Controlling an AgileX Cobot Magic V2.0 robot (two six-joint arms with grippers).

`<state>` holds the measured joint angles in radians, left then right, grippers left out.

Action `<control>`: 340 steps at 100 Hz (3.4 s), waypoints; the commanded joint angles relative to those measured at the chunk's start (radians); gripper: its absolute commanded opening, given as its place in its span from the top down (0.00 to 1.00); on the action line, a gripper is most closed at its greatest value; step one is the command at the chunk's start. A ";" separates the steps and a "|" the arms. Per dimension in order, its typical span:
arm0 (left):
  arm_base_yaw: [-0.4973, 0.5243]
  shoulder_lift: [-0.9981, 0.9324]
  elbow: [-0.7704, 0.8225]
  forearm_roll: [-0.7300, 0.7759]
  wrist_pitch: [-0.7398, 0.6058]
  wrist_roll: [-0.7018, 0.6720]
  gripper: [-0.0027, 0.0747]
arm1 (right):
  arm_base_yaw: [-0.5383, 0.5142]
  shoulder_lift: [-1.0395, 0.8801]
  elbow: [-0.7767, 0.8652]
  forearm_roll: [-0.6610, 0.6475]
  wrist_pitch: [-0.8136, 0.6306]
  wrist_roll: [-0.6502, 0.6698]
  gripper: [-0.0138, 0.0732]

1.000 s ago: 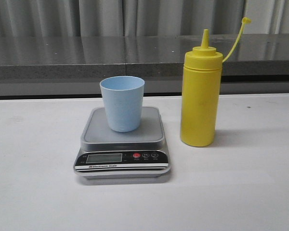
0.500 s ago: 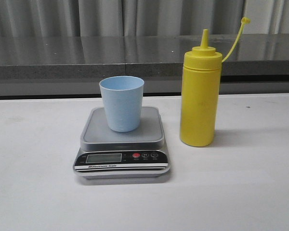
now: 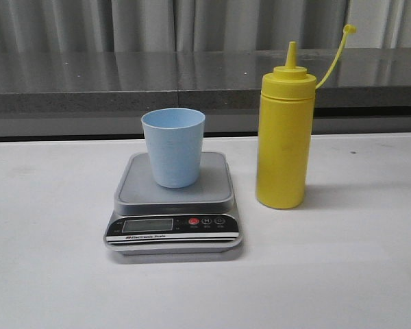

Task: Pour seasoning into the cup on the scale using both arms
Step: 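Move the right gripper to the yellow squeeze bottle and grasp its body, then lift the yellow bottle with the right gripper and tilt its nozzle toward the cup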

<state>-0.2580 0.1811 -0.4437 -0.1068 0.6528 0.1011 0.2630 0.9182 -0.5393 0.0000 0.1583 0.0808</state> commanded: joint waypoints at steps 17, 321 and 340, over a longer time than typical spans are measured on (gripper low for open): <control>0.005 0.011 -0.026 -0.007 -0.079 -0.010 0.95 | 0.099 0.159 -0.037 -0.016 -0.250 -0.013 0.12; 0.005 0.011 -0.026 -0.007 -0.079 -0.010 0.95 | 0.168 0.759 -0.622 -0.584 -0.281 -0.569 0.80; 0.005 0.011 -0.026 -0.007 -0.079 -0.010 0.95 | 0.233 0.779 -0.701 -0.825 -0.108 -0.552 0.80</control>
<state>-0.2580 0.1811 -0.4437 -0.1068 0.6546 0.1011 0.4690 1.7322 -1.1765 -0.7074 0.0203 -0.4775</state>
